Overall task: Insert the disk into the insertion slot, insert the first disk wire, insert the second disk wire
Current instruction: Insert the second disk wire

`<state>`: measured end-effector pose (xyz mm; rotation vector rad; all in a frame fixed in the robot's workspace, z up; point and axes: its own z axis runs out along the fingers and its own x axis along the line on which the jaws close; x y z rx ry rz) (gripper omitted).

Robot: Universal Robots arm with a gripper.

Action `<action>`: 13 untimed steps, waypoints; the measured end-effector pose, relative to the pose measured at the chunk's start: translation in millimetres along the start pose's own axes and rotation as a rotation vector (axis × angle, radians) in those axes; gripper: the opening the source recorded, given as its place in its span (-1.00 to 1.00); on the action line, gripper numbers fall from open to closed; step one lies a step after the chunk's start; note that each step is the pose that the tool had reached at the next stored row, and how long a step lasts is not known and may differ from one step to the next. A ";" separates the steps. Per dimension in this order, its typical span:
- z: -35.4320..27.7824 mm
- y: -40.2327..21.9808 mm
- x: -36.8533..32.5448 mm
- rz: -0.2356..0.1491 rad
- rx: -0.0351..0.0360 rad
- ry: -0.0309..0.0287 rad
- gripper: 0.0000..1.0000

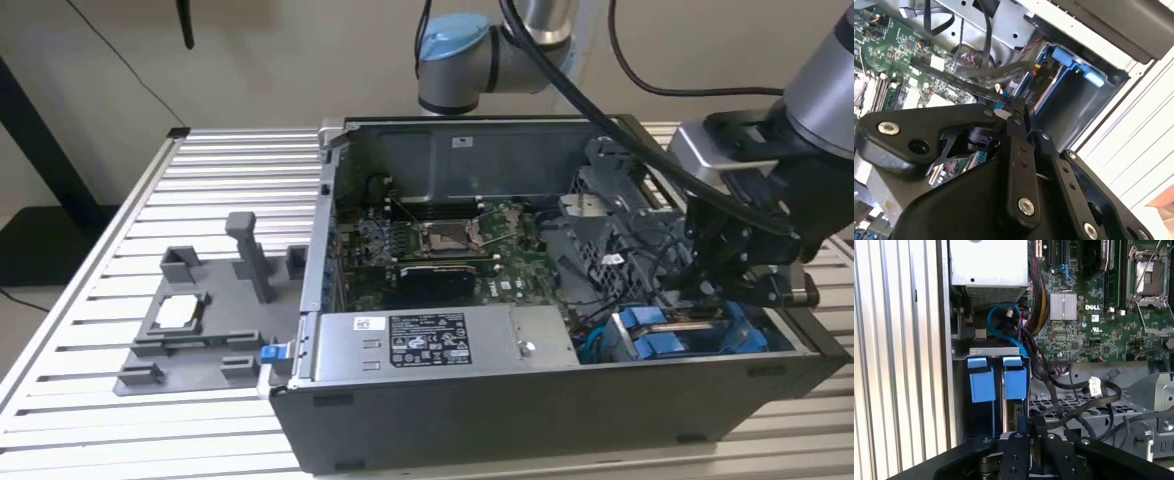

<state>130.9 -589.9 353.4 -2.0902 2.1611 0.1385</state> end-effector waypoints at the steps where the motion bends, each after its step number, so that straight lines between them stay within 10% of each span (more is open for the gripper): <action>1: 1.0 -1.4 1.4 0.000 -0.0002 -0.0033 -0.68; 13: 13.4 -2.2 8.2 0.027 0.0030 -0.0304 -0.68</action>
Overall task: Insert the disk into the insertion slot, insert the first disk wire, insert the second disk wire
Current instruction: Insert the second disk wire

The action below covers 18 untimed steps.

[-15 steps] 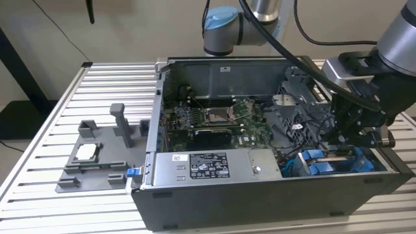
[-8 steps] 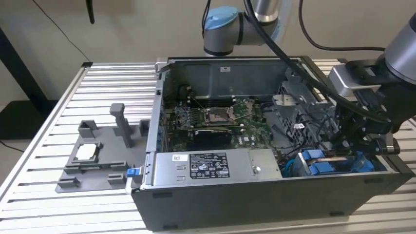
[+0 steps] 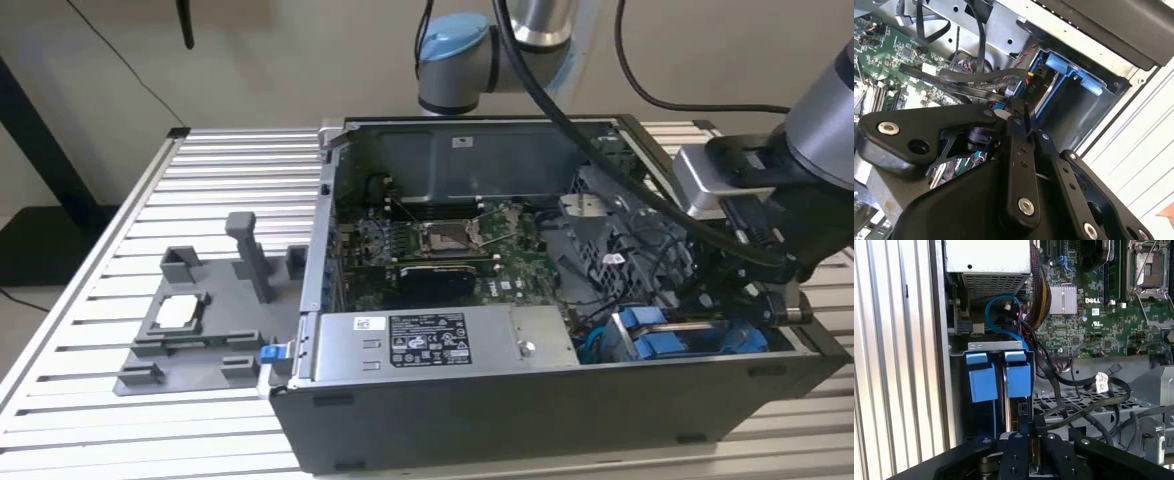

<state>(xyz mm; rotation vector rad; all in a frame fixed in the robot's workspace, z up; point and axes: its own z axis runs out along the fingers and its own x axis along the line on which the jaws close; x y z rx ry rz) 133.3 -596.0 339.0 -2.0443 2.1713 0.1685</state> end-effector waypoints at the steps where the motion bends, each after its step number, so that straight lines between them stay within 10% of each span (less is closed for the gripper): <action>1: 0.6 -0.1 0.8 0.002 0.0001 -0.0032 -0.68; 9: 7.3 -0.9 6.8 0.010 0.0002 -0.0061 -0.68; 18: 8.6 -1.6 8.2 0.011 -0.0010 -0.0269 -0.52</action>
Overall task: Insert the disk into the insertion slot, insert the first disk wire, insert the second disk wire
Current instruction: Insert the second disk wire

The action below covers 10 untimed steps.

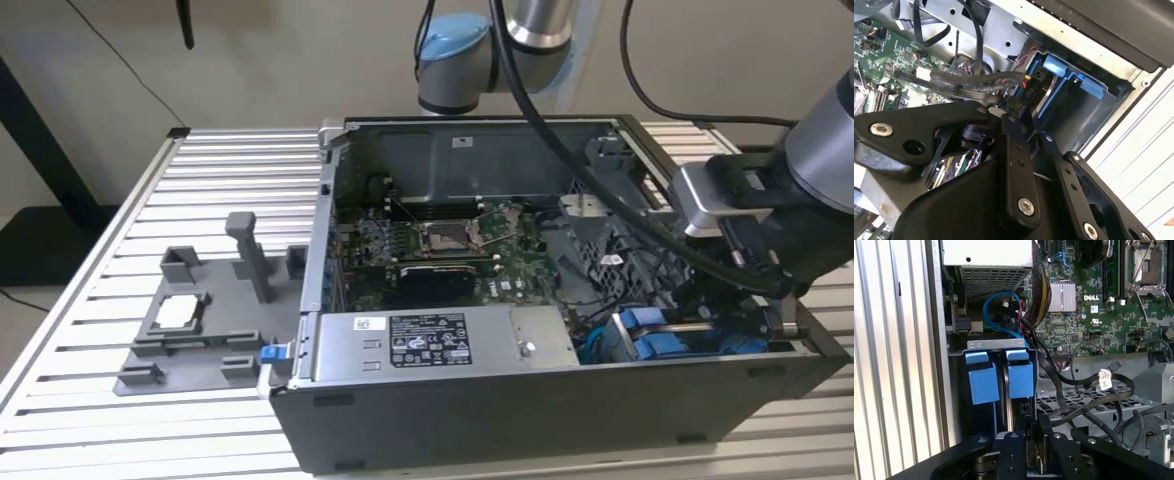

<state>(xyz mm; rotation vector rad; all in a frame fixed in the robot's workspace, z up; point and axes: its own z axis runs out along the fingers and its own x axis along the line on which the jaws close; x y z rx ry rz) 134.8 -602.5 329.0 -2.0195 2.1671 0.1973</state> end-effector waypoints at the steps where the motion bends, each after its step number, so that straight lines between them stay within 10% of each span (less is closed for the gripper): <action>1: -0.1 0.0 0.0 0.000 0.0000 0.0001 -0.52; 10: -8.1 -0.1 -1.5 0.001 -0.0034 -0.0012 -0.52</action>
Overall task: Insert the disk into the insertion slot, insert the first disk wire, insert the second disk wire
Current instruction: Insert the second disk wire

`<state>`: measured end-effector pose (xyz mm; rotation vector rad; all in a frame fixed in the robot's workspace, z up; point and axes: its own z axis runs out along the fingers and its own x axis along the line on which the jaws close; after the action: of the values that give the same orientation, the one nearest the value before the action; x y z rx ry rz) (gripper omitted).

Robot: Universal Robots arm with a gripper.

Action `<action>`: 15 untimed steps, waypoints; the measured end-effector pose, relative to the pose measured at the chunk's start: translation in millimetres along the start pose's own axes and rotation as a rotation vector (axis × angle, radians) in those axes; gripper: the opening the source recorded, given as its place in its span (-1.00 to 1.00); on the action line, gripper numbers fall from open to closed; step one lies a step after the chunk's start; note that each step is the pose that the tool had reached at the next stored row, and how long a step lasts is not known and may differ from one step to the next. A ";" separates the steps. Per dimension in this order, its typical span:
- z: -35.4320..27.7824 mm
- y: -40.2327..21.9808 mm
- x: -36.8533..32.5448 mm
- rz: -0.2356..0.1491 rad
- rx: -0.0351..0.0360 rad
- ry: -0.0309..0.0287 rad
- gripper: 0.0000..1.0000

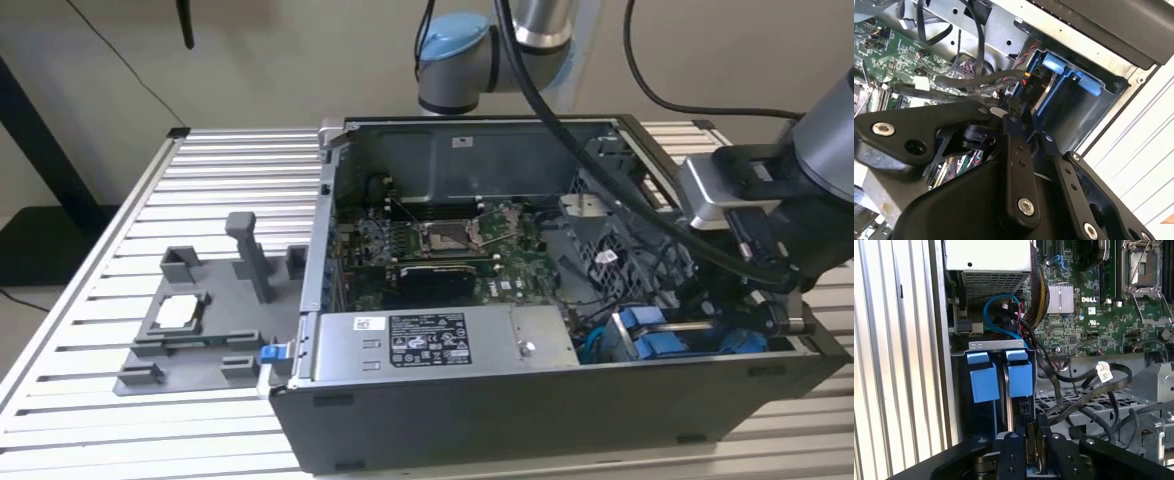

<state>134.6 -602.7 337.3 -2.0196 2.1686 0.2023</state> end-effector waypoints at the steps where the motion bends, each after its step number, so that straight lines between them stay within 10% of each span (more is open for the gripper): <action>1: 0.0 0.0 0.0 0.000 0.0000 0.0000 -0.52; 15: 7.1 0.1 1.9 0.009 0.0015 0.0007 -0.52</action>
<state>134.7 -603.1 329.9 -2.0101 2.1776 0.2011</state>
